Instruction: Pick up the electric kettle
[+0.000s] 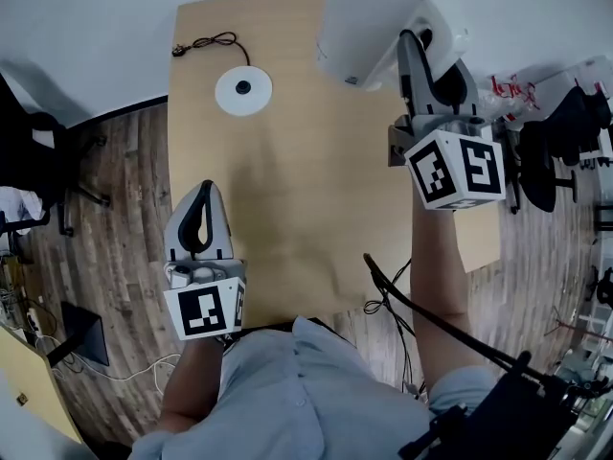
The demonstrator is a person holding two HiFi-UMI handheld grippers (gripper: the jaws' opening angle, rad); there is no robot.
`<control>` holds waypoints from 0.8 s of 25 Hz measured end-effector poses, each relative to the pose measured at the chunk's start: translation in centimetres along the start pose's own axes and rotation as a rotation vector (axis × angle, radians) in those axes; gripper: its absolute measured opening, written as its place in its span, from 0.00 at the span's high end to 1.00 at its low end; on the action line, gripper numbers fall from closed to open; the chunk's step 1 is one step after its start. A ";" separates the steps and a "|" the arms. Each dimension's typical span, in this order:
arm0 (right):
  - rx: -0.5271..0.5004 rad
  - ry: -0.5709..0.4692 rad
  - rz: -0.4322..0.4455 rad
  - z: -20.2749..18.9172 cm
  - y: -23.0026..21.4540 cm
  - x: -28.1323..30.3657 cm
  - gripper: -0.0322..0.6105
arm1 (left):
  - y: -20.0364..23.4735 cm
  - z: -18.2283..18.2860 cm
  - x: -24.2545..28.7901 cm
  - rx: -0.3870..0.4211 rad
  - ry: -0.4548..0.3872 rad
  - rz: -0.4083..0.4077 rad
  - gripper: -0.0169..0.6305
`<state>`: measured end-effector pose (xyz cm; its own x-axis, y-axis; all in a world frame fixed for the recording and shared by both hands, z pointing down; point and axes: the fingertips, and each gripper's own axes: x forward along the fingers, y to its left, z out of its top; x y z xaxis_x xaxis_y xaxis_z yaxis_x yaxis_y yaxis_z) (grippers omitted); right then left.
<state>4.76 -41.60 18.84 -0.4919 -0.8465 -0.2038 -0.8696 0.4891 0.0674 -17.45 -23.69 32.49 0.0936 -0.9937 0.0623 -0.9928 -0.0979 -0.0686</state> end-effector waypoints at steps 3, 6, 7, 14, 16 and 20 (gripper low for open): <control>0.023 0.035 0.000 -2.6 0.4 -1.5 0.79 | -0.4 0.2 -0.5 0.008 0.001 -0.003 0.97; 0.040 0.068 -0.003 -5.3 0.6 -3.2 0.79 | -1.2 0.5 -1.3 0.017 0.003 -0.008 0.97; 0.045 0.076 -0.003 -6.3 0.8 -3.8 0.79 | -1.3 0.4 -1.6 0.019 0.005 -0.009 0.97; 0.076 0.131 0.006 -12.0 3.0 -6.1 0.79 | -1.2 -0.2 -3.4 0.023 0.032 -0.002 0.97; 0.082 0.149 0.002 -13.3 3.2 -6.8 0.79 | -1.4 -0.3 -3.8 0.025 0.038 -0.001 0.97; 0.079 0.171 0.000 -15.2 3.5 -8.2 0.79 | -1.7 -0.5 -4.3 0.026 0.043 0.003 0.97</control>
<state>5.11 -36.17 35.59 -0.4981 -0.8664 -0.0347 -0.8667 0.4987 -0.0104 -16.21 -19.24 32.83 0.0869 -0.9907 0.1045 -0.9908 -0.0968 -0.0944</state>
